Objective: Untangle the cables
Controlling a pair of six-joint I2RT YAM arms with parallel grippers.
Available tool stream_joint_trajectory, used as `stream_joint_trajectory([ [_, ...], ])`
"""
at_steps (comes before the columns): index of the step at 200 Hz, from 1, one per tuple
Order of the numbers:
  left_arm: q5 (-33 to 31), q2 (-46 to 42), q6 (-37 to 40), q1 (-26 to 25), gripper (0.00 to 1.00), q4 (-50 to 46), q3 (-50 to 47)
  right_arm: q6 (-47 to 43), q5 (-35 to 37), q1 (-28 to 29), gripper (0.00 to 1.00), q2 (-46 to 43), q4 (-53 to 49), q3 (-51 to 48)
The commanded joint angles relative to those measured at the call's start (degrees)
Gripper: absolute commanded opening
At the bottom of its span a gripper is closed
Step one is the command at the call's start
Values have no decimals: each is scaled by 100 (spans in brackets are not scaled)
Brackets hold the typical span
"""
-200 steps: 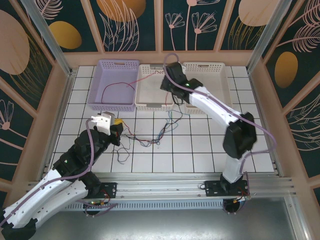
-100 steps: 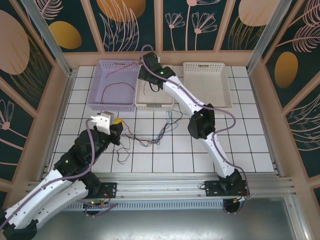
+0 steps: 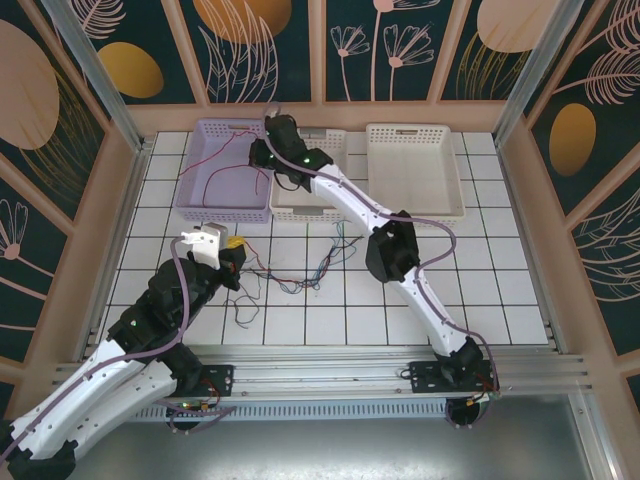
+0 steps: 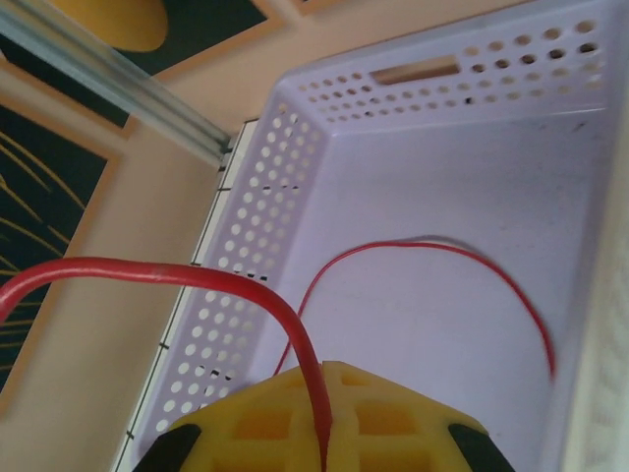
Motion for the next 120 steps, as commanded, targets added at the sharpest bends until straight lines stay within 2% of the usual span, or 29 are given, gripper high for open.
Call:
stream_joint_trajectory([
  [1, 38, -62, -45, 51, 0, 218, -38, -162, -244, 104, 0, 200, 559, 155],
  [43, 49, -63, -41, 63, 0, 230, -45, -291, -107, 217, 0, 391, 795, 164],
  [120, 88, -61, -44, 99, 0, 230, -51, -370, 58, 202, 0, 580, 649, 69],
])
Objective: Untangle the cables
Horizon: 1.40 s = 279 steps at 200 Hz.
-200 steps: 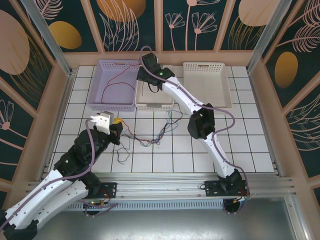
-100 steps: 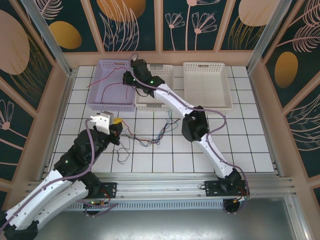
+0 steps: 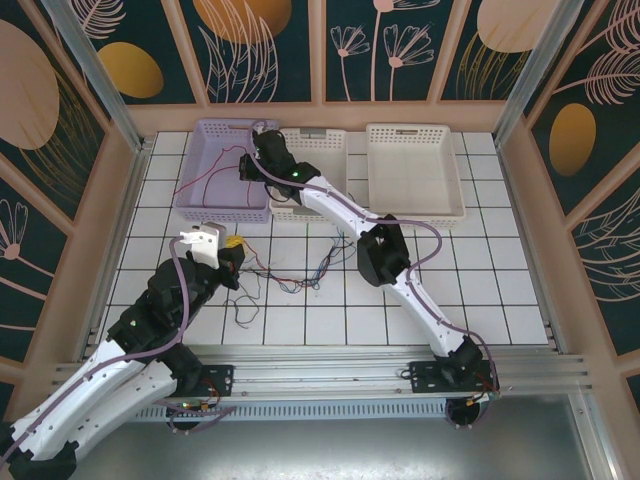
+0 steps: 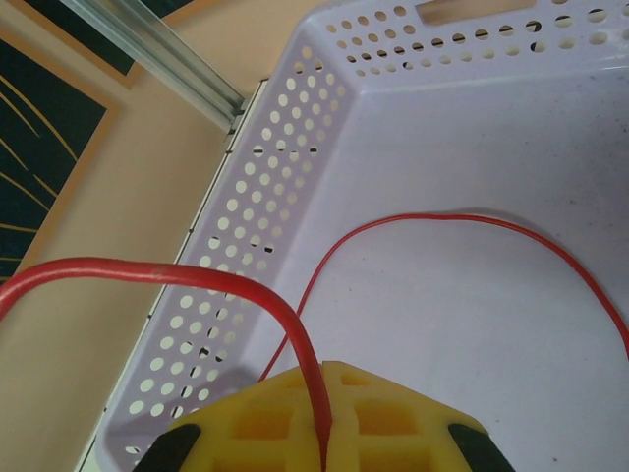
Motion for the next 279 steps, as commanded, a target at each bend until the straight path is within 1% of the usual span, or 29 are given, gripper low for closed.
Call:
stream_joint_trajectory([
  [1, 87, -58, -45, 42, 0, 230, -48, -112, 113, -2, 0, 123, 119, 63],
  [86, 88, -71, -38, 65, 0, 230, -54, 107, 183, -135, 0, 142, -185, 58],
  [98, 90, -74, -39, 62, 0, 230, -49, 101, 132, -148, 2, 137, -198, 67],
  [110, 85, -84, -46, 67, 0, 230, -49, 90, 139, -149, 7, 133, -207, 75],
  [136, 81, -106, -46, 71, 0, 220, -53, 82, 191, -149, 9, 107, -256, 80],
  [164, 75, -105, -49, 75, 0, 221, -57, 130, 197, -157, 14, 106, -286, 80],
  [194, 79, -106, -50, 67, 0, 221, -58, 143, 170, -166, 17, 103, -286, 78],
  [232, 71, -130, -53, 75, 0, 221, -58, 169, 216, -185, 18, 80, -343, 89],
  [241, 71, -127, -53, 76, 0, 221, -60, 186, 210, -190, 21, 56, -351, 92],
  [258, 62, -133, -40, 76, 0, 229, -63, 178, 177, -192, 31, -9, -357, 86],
  [279, 63, -139, -42, 81, 0, 229, -66, 142, 148, -192, 40, -143, -378, 84],
])
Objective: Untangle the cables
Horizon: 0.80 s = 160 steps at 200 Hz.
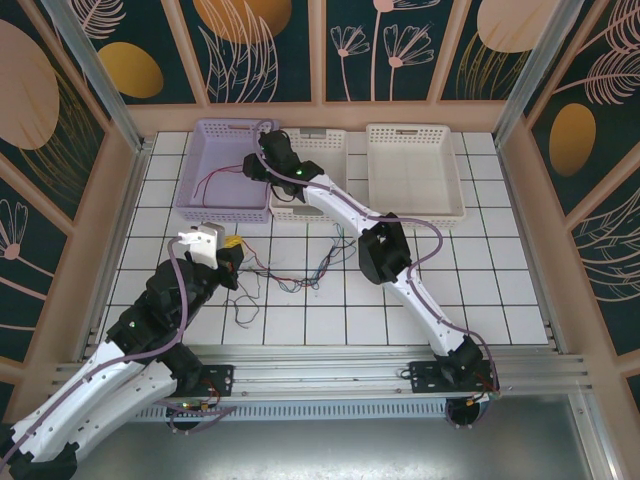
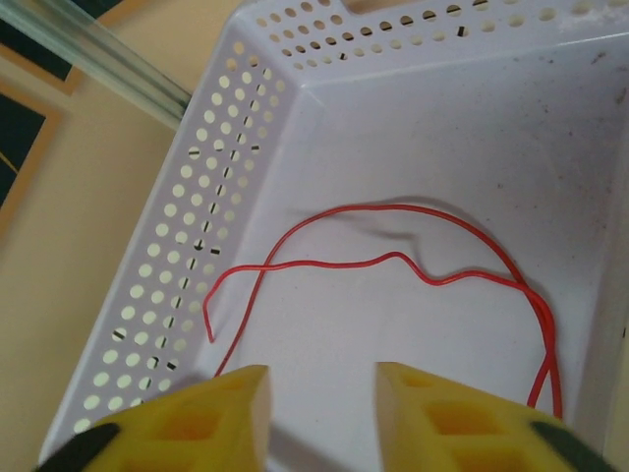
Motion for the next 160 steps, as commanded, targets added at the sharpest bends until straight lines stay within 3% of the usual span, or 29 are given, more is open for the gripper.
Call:
stream_joint_trajectory([
  [1, 60, -65, -44, 41, 0, 225, -40, -24, 19, -37, 41, -229, -114, 89],
  [35, 34, -80, -39, 38, 0, 225, -62, -156, 51, -30, 54, -650, -219, 53],
  [109, 51, -12, -55, 38, 0, 207, -53, -856, 258, 155, 64, -1914, -1001, -455],
  [135, 70, 26, -54, 41, 0, 189, -34, -1183, 487, 321, 65, -2823, -950, -1490],
  [160, 42, 82, -68, 39, 0, 148, -7, -1136, 535, 365, 67, -4165, -340, -3518],
])
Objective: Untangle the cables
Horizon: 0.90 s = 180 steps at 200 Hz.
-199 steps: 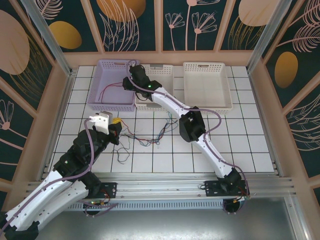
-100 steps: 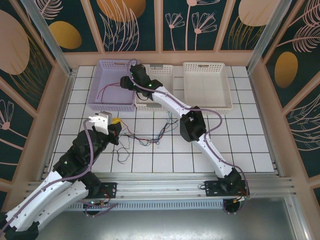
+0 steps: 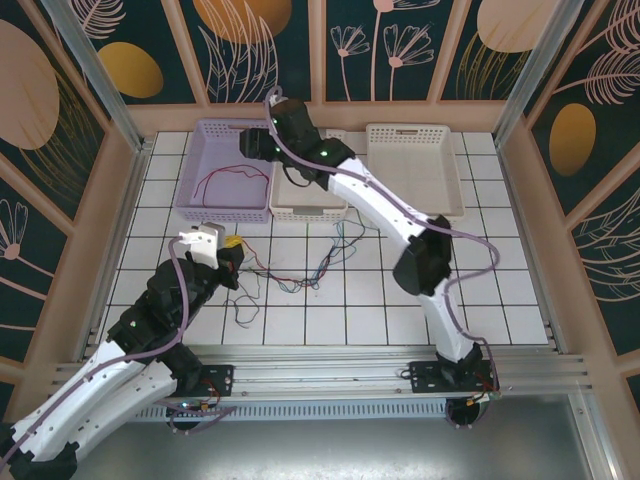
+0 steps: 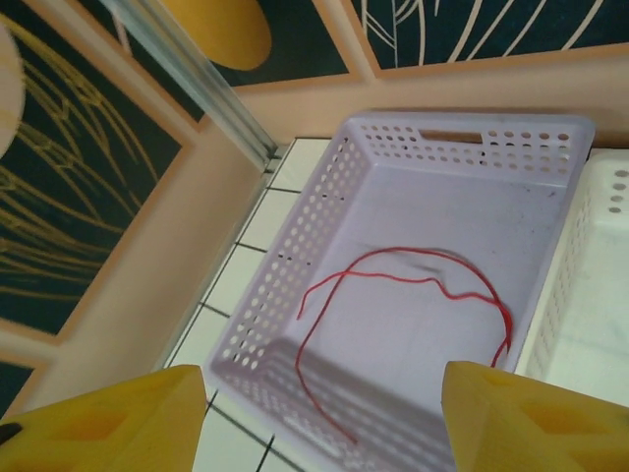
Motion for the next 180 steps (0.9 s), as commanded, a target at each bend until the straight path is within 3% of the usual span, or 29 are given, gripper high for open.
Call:
stream_joint_trajectory([
  [1, 53, 38, -70, 39, 0, 114, 18, -198, 195, 88, 67, -1129, 348, -1541],
  [49, 242, 419, -172, 38, 0, 184, 265, 292, -114, 93, 73, -4008, 1654, -5768],
  [96, 1402, 1365, -716, 38, 0, 979, 927, 1223, -948, 287, 75, -5676, 2754, -8547],
  [127, 2145, 2209, -760, 39, 0, 1377, 1510, 1489, -1072, 610, 79, -6229, 3371, -9464],
  [180, 3068, 3373, -132, 38, 0, 938, 2631, 912, 164, 1221, 78, -6638, 3482, -10149],
])
